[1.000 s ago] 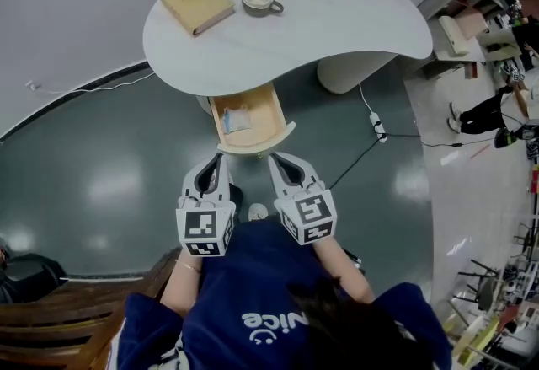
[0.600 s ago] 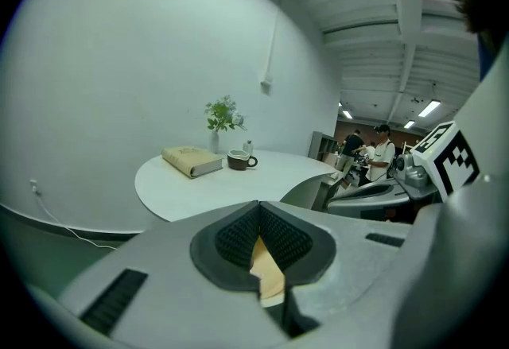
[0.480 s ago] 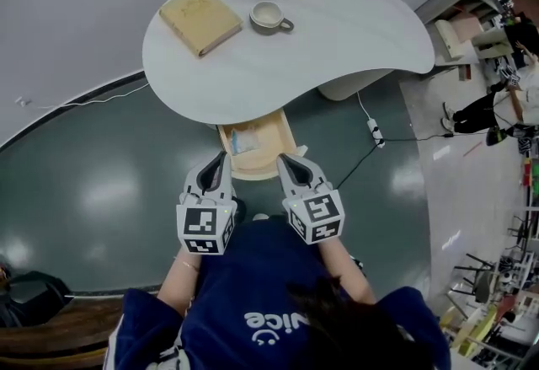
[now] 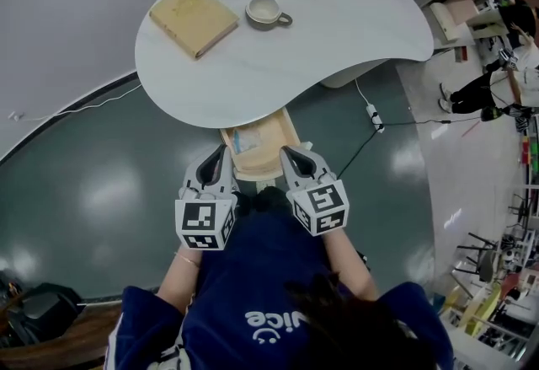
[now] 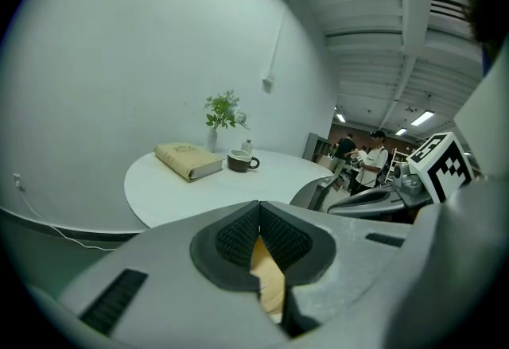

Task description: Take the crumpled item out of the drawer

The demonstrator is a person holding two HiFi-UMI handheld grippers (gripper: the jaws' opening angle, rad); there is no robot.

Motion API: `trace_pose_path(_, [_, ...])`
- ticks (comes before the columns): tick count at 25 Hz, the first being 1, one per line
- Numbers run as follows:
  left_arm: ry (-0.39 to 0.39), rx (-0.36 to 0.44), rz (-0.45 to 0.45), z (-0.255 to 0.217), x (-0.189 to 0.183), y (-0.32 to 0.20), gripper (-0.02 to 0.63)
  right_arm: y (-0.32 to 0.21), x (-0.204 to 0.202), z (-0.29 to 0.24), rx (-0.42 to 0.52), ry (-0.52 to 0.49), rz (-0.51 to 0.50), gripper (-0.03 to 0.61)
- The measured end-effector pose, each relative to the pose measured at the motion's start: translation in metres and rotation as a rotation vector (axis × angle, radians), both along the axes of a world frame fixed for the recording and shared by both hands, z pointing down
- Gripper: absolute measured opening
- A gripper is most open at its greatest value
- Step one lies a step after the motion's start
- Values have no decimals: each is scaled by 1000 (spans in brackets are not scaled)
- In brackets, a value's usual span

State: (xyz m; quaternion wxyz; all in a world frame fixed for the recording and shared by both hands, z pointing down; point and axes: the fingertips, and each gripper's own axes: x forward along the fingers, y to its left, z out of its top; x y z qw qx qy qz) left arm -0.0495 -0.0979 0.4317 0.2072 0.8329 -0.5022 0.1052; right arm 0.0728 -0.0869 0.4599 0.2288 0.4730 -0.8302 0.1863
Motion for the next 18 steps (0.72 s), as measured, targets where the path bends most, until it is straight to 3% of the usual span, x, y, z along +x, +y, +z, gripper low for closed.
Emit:
trace_pose_path(12, [-2,-49,-137,6,-7,-14,5,-26,-10,38,-123,97,-236,8])
trace_pose_path(18, [-16,-71,-231,13,-19,-16,5,-28,-22,78,-189,181,-463,68])
